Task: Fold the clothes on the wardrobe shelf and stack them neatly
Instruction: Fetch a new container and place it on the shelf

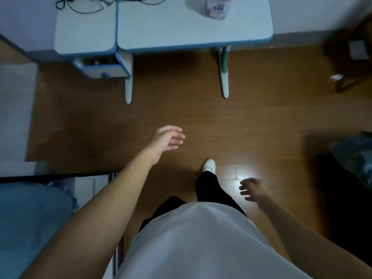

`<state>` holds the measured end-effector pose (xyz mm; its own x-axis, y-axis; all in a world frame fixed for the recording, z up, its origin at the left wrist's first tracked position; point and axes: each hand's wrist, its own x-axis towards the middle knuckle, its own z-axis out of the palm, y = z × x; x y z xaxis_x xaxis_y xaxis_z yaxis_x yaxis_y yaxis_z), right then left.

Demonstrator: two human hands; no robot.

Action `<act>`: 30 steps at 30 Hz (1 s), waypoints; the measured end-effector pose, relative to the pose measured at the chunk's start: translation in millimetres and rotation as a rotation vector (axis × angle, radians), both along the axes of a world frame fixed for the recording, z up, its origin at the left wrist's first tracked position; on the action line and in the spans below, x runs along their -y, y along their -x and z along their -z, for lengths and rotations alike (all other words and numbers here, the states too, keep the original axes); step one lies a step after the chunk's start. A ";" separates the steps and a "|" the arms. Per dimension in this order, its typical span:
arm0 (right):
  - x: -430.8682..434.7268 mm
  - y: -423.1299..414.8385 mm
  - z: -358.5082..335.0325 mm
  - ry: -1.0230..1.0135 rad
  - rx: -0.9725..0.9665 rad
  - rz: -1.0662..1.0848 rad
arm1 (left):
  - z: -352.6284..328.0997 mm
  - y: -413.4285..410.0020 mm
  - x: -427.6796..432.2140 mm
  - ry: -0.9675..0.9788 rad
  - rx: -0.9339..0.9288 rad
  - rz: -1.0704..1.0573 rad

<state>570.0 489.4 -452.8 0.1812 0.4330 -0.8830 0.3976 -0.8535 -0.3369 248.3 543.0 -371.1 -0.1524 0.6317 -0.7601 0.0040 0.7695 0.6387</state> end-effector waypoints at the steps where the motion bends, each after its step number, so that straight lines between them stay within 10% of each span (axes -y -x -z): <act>1: -28.2 8.2 -3.0 -0.026 -0.028 -0.018 | 4.0 3.4 -8.3 0.036 -0.013 0.001; 14: -337.8 126.2 -78.5 -0.437 -0.271 -0.103 | 41.2 69.3 -56.3 0.436 -0.064 -0.222; 30: -412.2 112.8 -44.9 -0.152 0.037 -0.059 | 19.3 81.5 -449.5 -0.188 -0.009 -0.150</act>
<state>457.2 901.6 -407.9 0.1829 0.5715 -0.7999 0.4601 -0.7688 -0.4441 166.8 992.5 -390.4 -0.2610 0.7317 -0.6297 -0.0950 0.6297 0.7710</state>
